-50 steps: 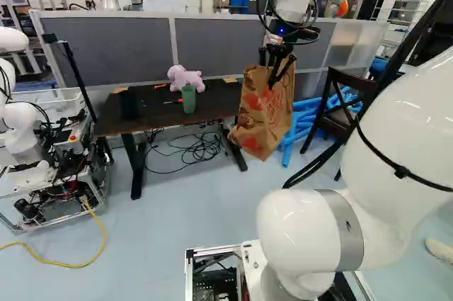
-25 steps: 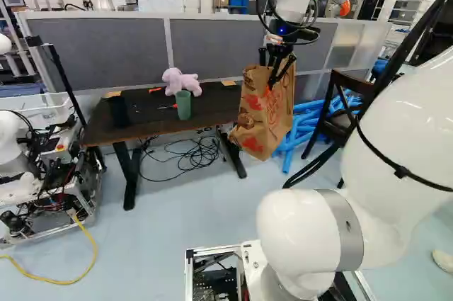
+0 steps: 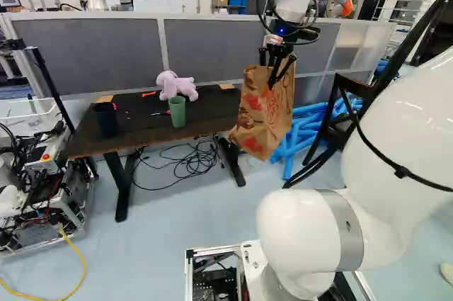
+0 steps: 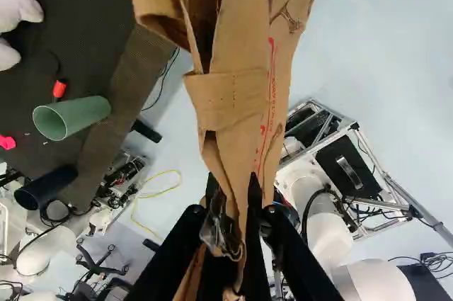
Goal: Pick up the bag on the ground and place it on the table
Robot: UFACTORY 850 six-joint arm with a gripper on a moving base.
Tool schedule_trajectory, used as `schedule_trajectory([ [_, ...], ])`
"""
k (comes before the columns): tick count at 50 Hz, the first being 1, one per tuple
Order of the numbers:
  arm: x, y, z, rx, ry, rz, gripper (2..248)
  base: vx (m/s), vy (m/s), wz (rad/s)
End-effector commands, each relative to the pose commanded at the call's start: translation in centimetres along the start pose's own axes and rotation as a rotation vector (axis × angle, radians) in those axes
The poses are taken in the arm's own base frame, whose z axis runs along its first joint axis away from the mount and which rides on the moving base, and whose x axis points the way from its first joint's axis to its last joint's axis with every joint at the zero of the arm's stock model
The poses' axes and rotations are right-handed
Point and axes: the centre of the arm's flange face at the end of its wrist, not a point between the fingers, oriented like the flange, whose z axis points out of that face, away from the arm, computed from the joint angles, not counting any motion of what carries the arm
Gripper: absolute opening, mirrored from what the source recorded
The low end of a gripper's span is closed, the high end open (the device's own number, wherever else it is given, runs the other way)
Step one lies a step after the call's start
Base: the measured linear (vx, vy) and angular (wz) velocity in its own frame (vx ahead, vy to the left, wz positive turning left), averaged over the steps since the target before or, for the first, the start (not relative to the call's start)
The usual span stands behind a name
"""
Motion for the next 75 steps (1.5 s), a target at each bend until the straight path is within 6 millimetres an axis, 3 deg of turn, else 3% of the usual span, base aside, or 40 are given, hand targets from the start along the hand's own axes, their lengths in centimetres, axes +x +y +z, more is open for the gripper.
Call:
schedule_trajectory([
  [66, 0.0, 0.0, 0.0, 0.000, 0.000, 0.000, 23, 0.123, -0.010, -0.012],
  [75, 1.1, -0.7, 0.0, -0.001, -0.002, 0.001, 23, 0.041, 0.001, -0.005],
])
